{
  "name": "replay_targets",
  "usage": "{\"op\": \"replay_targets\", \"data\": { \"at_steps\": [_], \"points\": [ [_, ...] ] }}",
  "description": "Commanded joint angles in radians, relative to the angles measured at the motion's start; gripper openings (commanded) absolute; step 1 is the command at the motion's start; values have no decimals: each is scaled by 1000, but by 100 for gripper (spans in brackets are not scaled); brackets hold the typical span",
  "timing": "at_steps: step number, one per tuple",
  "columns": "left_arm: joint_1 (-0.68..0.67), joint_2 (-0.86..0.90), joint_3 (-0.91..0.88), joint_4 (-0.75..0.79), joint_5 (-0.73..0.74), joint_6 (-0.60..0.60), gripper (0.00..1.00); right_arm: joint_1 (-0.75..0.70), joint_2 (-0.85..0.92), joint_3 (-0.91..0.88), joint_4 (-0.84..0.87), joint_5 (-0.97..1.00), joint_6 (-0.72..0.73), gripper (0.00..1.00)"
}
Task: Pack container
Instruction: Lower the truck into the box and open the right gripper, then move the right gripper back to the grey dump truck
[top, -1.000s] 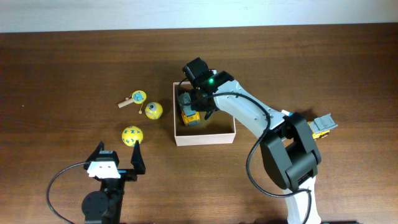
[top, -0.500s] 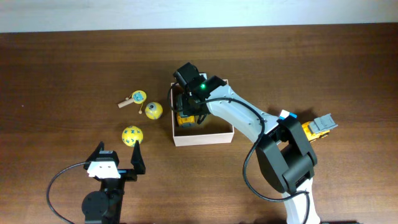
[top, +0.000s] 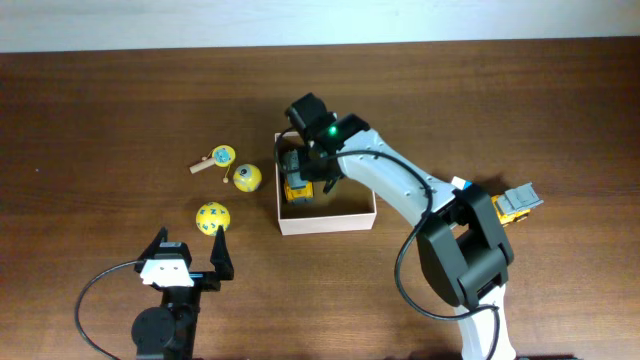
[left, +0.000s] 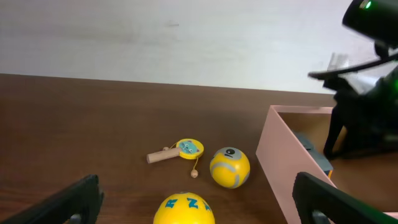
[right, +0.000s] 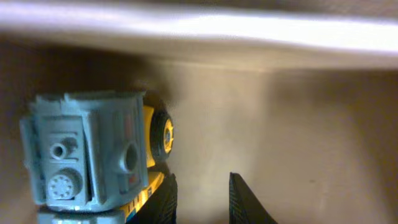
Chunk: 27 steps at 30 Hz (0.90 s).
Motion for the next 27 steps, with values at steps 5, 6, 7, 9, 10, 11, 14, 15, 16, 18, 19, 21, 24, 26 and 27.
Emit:
{"op": "replay_targets", "data": {
  "at_steps": [5, 6, 7, 9, 10, 11, 14, 15, 16, 18, 19, 21, 24, 26, 27],
  "points": [
    [5, -8, -5, -1, 11, 19, 99, -36, -13, 197, -140, -5, -74, 29],
    [5, -8, -5, -1, 11, 19, 99, -40, -13, 230, -171, -5, -87, 33],
    [5, -8, -5, -1, 11, 19, 99, -44, -13, 271, -209, -3, -93, 40],
    [5, -8, -5, -1, 11, 19, 99, -57, -13, 363, -299, 21, -93, 52],
    [5, -8, -5, -1, 11, 19, 99, -65, -14, 417, -352, 36, -93, 58],
    [5, -8, -5, -1, 11, 19, 99, -73, -14, 467, -401, 50, -92, 65],
    [5, -8, -5, -1, 11, 19, 99, -117, -15, 630, -562, 104, -91, 91],
    [5, -8, -5, -1, 11, 19, 99, -132, -15, 667, -599, 117, -89, 97],
    [5, -8, -5, -1, 11, 19, 99, -156, -15, 716, -649, 138, -75, 99],
    [5, -8, -5, -1, 11, 19, 99, -209, -16, 795, -735, 175, -33, 99],
    [5, -8, -5, -1, 11, 19, 99, -246, -16, 832, -782, 180, -8, 99],
    [5, -8, -5, -1, 11, 19, 99, -323, -16, 871, -836, 168, 13, 99],
    [5, -8, -5, -1, 11, 19, 99, -427, -31, 847, -835, 89, -2, 99],
    [5, -8, -5, -1, 11, 19, 99, -504, -32, 827, -836, 24, 18, 99],
    [5, -8, -5, -1, 11, 19, 99, -534, -32, 815, -835, -3, 19, 99]
  ]
}}
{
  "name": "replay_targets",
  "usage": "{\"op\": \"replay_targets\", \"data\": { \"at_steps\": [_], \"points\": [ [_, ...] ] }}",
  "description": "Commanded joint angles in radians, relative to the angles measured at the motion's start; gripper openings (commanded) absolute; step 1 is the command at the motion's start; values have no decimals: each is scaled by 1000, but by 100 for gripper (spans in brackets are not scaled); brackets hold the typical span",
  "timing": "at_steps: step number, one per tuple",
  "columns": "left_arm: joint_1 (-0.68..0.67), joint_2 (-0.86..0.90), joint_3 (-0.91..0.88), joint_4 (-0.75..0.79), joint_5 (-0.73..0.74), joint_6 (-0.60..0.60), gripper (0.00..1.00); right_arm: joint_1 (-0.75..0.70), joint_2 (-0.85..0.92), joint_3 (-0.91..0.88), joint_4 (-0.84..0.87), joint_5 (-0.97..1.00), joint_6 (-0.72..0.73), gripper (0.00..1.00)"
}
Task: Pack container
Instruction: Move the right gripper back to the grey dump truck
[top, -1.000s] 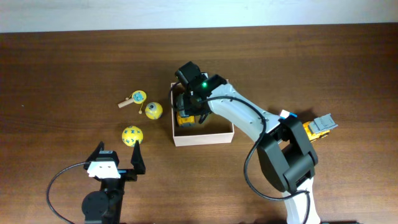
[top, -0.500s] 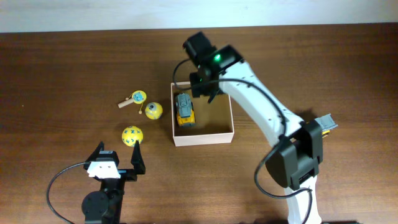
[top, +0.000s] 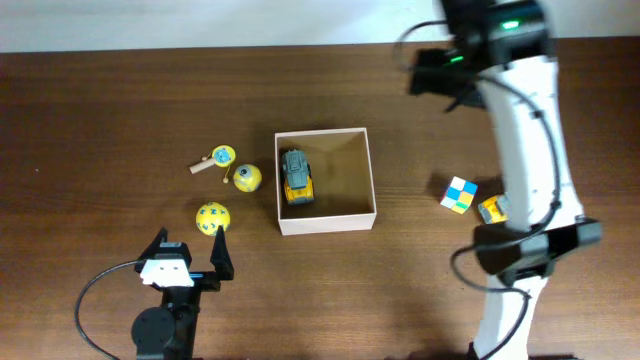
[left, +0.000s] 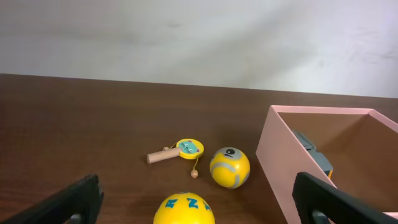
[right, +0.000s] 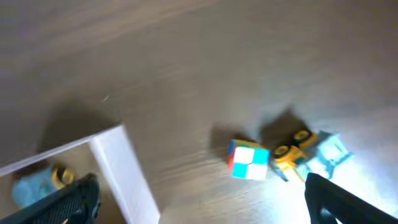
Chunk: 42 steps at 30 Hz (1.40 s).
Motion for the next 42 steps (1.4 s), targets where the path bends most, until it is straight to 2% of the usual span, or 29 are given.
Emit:
{"op": "replay_targets", "data": {
  "at_steps": [1, 4, 12, 18, 23, 33, 37, 42],
  "points": [
    [5, -8, -5, -1, 11, 19, 99, -106, -17, -44, -7, -99, 44, 99],
    [5, -8, -5, -1, 11, 19, 99, -191, -17, -133, -7, -89, 93, 99],
    [5, -8, -5, -1, 11, 19, 99, -353, -25, -469, -6, 17, 230, 91],
    [5, -8, -5, -1, 11, 19, 99, -415, -101, -671, 70, 9, 240, 91],
    [5, -8, -5, -1, 11, 19, 99, -441, -220, -861, 206, -72, 239, 92],
    [5, -8, -5, -1, 11, 19, 99, -461, -414, -1403, 711, -241, 213, 96],
    [5, -8, -5, -1, 11, 19, 99, -461, -415, -1504, 824, -255, 213, 96],
    [5, -8, -5, -1, 11, 19, 99, -461, -415, -1522, 888, -244, 206, 97]
  ]
}}
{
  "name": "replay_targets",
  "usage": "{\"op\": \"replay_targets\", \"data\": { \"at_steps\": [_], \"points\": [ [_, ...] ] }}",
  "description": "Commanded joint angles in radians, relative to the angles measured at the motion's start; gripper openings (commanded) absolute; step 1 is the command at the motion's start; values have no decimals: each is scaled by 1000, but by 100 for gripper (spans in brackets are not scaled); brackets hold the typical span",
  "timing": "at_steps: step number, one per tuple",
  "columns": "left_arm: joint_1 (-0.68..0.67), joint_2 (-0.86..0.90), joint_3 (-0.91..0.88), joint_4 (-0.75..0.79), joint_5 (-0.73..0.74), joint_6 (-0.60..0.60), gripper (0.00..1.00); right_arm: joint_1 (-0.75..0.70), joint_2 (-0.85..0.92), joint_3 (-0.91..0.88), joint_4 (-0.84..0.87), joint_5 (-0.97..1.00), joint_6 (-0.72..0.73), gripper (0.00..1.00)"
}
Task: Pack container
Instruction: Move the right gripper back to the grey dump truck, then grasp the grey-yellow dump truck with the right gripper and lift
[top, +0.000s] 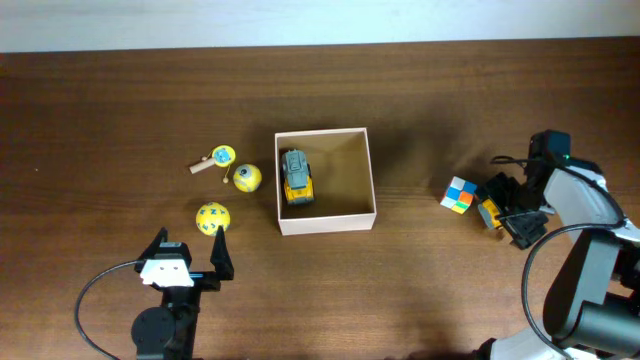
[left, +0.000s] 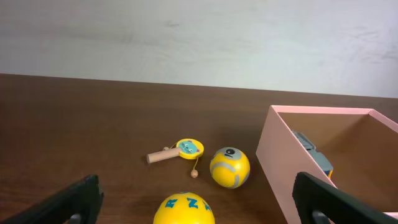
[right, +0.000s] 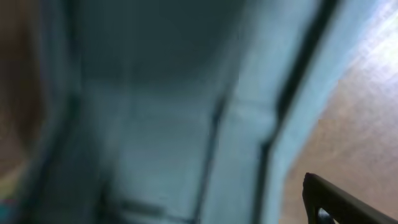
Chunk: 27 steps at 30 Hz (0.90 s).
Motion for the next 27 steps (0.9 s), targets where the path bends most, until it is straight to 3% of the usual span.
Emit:
{"op": "replay_targets", "data": {
  "at_steps": [1, 18, 27],
  "points": [
    [5, -8, -5, -1, 11, 19, 99, -6, -25, -3, 39, -9, -11, 97],
    [5, -8, -5, -1, 11, 19, 99, -5, -25, -3, 218, -10, -6, 98],
    [5, -8, -5, -1, 11, 19, 99, -5, -25, -3, 372, -5, -175, 98]
  ]
}}
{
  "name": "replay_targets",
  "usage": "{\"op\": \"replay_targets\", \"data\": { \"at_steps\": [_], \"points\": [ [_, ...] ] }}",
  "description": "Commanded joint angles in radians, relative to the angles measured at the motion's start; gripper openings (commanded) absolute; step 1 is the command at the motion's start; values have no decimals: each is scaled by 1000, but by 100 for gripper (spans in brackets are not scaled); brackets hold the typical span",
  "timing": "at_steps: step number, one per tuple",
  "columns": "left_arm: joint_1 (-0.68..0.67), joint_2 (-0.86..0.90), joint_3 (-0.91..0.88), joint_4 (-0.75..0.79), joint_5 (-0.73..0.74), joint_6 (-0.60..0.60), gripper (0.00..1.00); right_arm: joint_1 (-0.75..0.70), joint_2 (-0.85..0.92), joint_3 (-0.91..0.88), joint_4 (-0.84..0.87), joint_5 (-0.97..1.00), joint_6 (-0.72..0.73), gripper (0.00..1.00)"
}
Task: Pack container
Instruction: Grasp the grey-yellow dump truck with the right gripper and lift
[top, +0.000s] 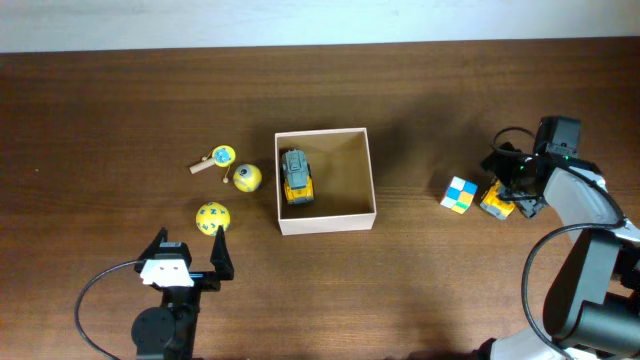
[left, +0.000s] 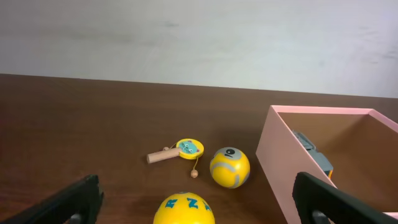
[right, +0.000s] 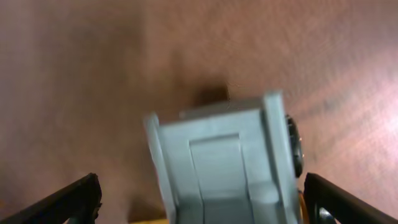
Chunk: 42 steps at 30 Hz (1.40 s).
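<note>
The pink open box (top: 325, 224) holds a yellow-and-grey toy truck (top: 296, 176), also seen in the left wrist view as the truck (left: 314, 156) inside the box (left: 281, 155). A second truck (top: 496, 202) with a grey bed (right: 224, 155) lies at the right beside a coloured cube (top: 459, 194). My right gripper (top: 513, 190) is open, its fingers (right: 68, 199) standing either side of that truck. Near the front left, my left gripper (top: 186, 262) is open and empty. A lettered yellow ball (left: 184, 210) lies just ahead of it.
A second yellow ball (top: 247, 177) and a small wooden paddle toy (top: 215, 158) lie left of the box. The right arm's cable loops near the right table edge (top: 630, 200).
My right gripper has shifted a little toward the far side over the second truck. Its wrist view, then a blurred grey close-up, now shows the grey bed between open fingers. The left arm is unchanged.
My right gripper was inside the box next to the first truck, fingers close together. Then it was high over the far right of the table, open, with the truck left in the box. Later it was down at the second truck beside the cube, where it remains.
</note>
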Motion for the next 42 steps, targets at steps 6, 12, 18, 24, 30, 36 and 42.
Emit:
{"op": "replay_targets", "data": {
  "at_steps": [6, 12, 18, 24, 30, 36, 42],
  "points": [
    [5, -8, -5, -1, 11, 19, 99, -5, -25, -2, 63, 111, -202, 98],
    [5, -8, -5, -1, 11, 19, 99, -2, -25, -2, -21, 146, -234, 99],
    [5, -8, -5, -1, 11, 19, 99, -3, -24, -2, -53, 146, -272, 99],
    [5, -8, -5, -1, 11, 19, 99, -3, -25, -2, -57, 145, -271, 100],
    [5, -8, -5, -1, 11, 19, 99, -3, -24, -2, -56, 141, -271, 81],
    [5, -8, -5, -1, 11, 19, 99, -3, -25, -2, -34, 95, -271, 65],
    [5, -8, -5, -1, 11, 19, 99, -3, -24, -2, -27, 89, -271, 64]
  ]
}}
